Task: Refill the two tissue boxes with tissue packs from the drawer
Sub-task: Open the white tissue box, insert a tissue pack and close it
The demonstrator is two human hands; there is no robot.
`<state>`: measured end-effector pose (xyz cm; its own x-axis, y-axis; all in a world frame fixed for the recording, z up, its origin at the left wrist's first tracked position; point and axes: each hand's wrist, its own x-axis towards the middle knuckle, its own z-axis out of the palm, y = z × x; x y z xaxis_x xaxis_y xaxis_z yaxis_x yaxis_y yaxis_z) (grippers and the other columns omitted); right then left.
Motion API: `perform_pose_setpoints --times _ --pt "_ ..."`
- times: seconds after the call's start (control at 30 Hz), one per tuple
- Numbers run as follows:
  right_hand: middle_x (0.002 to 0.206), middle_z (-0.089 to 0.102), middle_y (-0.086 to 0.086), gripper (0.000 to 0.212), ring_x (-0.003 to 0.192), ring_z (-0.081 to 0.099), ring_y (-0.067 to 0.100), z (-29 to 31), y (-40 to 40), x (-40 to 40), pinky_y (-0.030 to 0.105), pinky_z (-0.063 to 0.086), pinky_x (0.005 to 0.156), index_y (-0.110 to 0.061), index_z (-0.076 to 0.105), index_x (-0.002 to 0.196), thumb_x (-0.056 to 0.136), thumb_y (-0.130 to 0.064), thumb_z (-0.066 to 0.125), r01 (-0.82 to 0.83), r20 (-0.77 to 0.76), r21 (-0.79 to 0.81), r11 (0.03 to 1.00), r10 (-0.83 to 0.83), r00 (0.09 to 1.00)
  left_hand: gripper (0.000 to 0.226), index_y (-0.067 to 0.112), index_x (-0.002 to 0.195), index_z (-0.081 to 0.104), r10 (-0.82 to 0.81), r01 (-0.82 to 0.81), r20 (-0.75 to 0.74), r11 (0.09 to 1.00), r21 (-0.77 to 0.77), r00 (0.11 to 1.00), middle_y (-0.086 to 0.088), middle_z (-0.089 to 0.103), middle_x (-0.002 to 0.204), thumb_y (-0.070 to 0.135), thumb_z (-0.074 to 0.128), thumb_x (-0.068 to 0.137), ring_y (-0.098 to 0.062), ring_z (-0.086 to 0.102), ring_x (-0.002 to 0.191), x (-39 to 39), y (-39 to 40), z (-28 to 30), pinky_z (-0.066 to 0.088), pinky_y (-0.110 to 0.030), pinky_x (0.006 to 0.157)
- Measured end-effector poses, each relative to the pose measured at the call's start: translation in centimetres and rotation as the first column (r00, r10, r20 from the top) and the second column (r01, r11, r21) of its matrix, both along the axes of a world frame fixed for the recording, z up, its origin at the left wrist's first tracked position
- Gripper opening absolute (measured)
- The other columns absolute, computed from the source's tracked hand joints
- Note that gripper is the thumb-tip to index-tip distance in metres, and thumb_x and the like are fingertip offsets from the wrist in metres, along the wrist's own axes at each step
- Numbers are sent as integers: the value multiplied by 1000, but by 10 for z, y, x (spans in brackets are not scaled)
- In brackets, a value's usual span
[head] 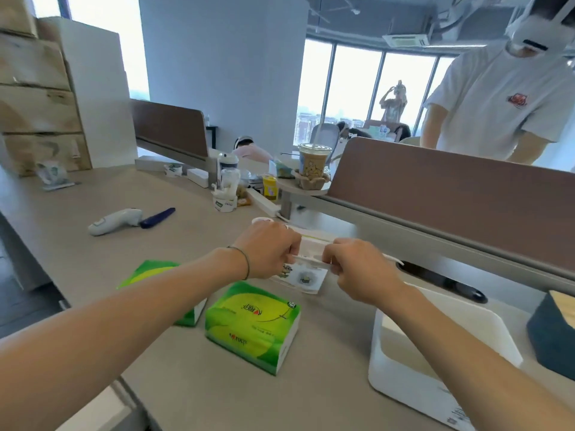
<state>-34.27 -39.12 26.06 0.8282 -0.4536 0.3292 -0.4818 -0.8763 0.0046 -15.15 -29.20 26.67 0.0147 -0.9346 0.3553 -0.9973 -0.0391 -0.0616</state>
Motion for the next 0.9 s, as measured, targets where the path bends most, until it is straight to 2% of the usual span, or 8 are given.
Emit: perform_pose_setpoints --times 0.1,0.23,0.33,0.43,0.5,0.57,0.73,0.9 --pt "86 64 -3 23 79 58 24 -9 -21 30 32 35 60 -21 63 83 72 -1 59 25 -57 24 999 -24 998 11 25 98 64 15 -14 -3 998 60 1000 5 69 96 21 59 89 -21 61 91 21 -16 -9 30 -28 68" --pt "85 63 1 20 79 55 26 -23 -42 57 32 30 57 -17 61 81 71 1 57 66 -129 60 996 -58 990 12 25 90 61 43 -36 -41 985 171 998 5 65 87 15 59 83 -21 60 89 41 -44 -22 38 -31 66" --pt "85 65 5 20 80 57 28 -34 -56 71 34 41 59 -14 64 81 72 2 56 91 -178 86 992 -74 981 11 28 84 58 53 -43 -42 978 205 998 8 54 80 18 61 82 -22 60 86 52 -62 -36 48 -34 70" --pt "92 67 9 20 86 59 30 -40 -65 82 38 51 69 -13 68 88 76 0 57 106 -241 115 988 -76 967 11 27 84 57 57 -43 -54 969 244 997 8 52 80 19 63 84 -20 54 80 60 -74 -52 46 -31 68" --pt "95 66 10 14 89 60 32 -42 -68 88 40 53 74 -12 68 92 84 -6 58 123 -281 130 984 -82 956 14 29 81 55 70 -49 -66 960 277 995 8 50 79 20 65 86 -19 53 79 62 -79 -58 46 -31 67" --pt "94 65 11 11 87 60 32 -45 -71 92 40 53 72 -11 68 89 84 -8 58 140 -316 128 982 -94 944 20 31 77 53 76 -48 -83 954 296 994 9 48 78 22 68 85 -21 57 83 63 -83 -61 52 -34 71" --pt "79 54 5 17 77 53 29 -49 -70 90 32 38 59 -19 55 72 79 -4 59 151 -388 64 987 -114 915 11 24 96 65 69 -25 -109 933 359 992 3 55 90 20 71 87 -20 54 84 59 -82 -65 48 -28 73" --pt "93 68 5 20 87 62 28 -41 -56 74 33 46 65 -20 69 89 79 -6 60 159 -315 31 987 -141 939 24 21 115 69 73 -15 -140 925 380 987 0 67 117 19 65 91 -21 62 103 55 -65 -53 50 -29 88"
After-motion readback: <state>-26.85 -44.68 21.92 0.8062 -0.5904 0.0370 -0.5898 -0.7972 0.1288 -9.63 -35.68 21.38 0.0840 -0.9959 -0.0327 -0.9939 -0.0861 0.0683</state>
